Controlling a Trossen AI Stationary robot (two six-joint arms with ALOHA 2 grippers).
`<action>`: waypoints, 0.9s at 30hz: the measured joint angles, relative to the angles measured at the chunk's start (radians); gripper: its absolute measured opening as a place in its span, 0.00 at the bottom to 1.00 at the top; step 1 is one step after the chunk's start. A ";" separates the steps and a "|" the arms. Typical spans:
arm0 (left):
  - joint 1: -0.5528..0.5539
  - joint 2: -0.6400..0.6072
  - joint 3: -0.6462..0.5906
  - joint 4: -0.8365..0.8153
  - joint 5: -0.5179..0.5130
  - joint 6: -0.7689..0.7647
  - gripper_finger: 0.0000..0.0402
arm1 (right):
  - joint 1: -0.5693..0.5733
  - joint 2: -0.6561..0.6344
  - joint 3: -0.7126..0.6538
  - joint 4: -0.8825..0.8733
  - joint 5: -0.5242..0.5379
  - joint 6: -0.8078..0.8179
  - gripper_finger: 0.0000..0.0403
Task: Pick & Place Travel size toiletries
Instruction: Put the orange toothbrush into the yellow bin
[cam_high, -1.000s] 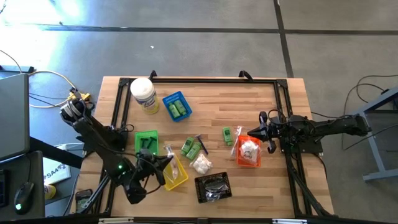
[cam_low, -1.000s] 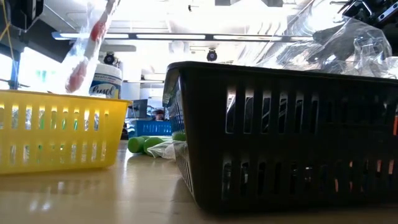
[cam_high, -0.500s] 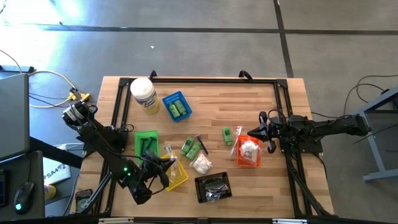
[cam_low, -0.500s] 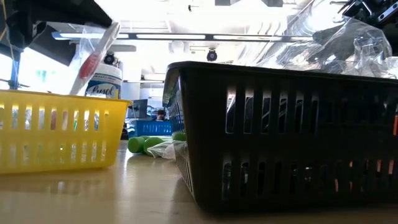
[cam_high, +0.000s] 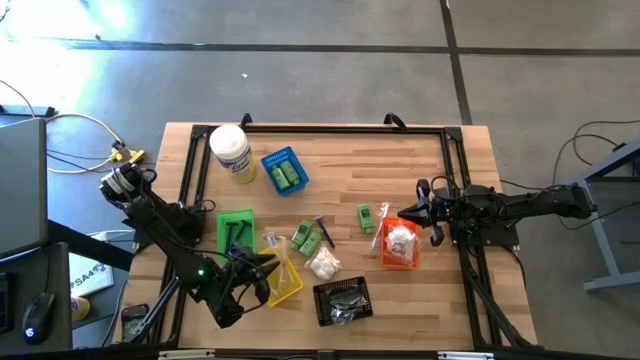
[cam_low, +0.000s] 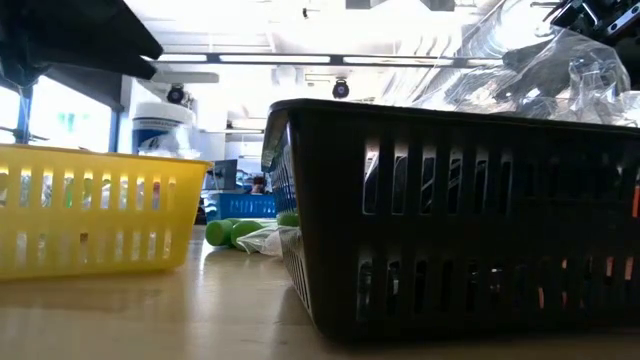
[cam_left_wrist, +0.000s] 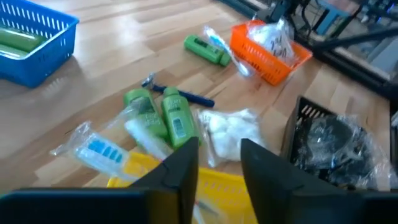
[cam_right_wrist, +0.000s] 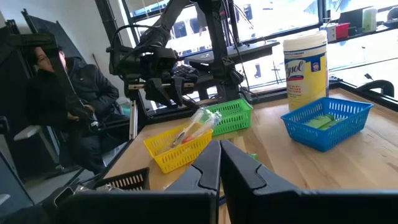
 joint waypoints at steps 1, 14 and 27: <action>-0.001 0.000 0.000 -0.007 0.011 -0.001 0.31 | 0.000 0.000 0.000 0.000 0.002 0.000 0.01; 0.027 -0.005 0.145 -0.030 0.107 0.543 0.40 | -0.001 0.000 0.000 0.001 0.026 -0.001 0.01; 0.396 -0.002 0.251 -0.145 0.711 1.139 0.01 | -0.001 0.000 0.000 0.002 0.020 0.000 0.01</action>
